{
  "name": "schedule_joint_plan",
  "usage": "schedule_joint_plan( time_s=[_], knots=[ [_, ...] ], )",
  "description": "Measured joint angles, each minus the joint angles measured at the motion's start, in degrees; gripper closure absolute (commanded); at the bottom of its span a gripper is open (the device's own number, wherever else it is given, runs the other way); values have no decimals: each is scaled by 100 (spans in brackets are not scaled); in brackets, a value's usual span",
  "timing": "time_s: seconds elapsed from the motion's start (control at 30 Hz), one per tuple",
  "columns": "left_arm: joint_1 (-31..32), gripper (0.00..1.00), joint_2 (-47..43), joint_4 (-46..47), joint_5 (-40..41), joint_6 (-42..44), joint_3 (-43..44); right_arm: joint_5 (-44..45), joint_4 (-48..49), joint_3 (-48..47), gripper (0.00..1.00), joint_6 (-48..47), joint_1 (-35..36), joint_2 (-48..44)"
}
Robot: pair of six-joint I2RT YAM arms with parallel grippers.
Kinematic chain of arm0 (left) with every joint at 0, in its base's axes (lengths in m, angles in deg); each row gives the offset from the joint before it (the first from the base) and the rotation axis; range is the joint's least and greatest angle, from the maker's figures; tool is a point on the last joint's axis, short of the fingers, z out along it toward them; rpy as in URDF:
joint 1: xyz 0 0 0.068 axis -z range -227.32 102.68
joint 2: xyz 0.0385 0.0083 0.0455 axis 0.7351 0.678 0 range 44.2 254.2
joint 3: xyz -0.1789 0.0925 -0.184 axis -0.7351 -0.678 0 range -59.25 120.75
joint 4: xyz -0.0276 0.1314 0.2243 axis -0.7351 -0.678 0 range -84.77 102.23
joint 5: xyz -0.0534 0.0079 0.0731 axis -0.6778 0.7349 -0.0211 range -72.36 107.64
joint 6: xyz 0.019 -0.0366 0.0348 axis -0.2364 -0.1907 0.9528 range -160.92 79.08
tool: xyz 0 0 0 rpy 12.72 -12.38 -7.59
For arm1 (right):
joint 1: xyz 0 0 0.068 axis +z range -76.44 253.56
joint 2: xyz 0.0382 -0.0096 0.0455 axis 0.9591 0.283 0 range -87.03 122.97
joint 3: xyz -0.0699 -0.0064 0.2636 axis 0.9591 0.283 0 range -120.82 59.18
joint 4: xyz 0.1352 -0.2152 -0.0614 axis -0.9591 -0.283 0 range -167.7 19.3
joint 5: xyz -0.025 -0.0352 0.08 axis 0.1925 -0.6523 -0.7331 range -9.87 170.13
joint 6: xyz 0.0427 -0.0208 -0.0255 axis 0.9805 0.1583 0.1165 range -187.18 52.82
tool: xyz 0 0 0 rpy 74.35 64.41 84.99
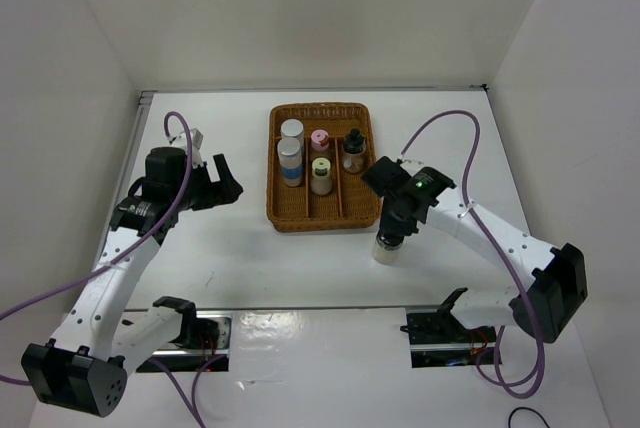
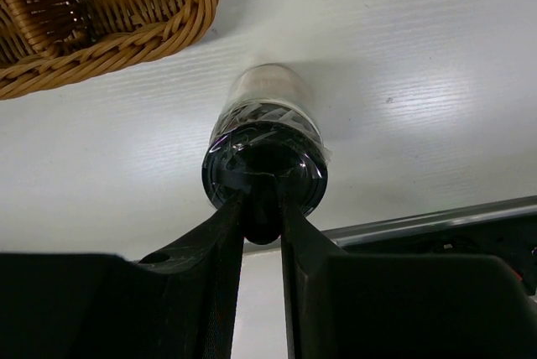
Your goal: Organize the condiment bottles
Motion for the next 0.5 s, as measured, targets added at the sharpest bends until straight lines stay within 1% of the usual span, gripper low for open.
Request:
schedule_joint_plan(
  time_s=[0.1, 0.3, 0.5],
  knots=[
    [0, 0, 0, 0, 0, 0, 0, -9, -98, -140, 100, -20, 0, -17],
    [0, 0, -2, 0, 0, 0, 0, -50, -262, -501, 100, -90, 0, -107],
    [0, 0, -39, 2, -2, 0, 0, 4, -627, -1460, 100, -317, 0, -81]
  ],
)
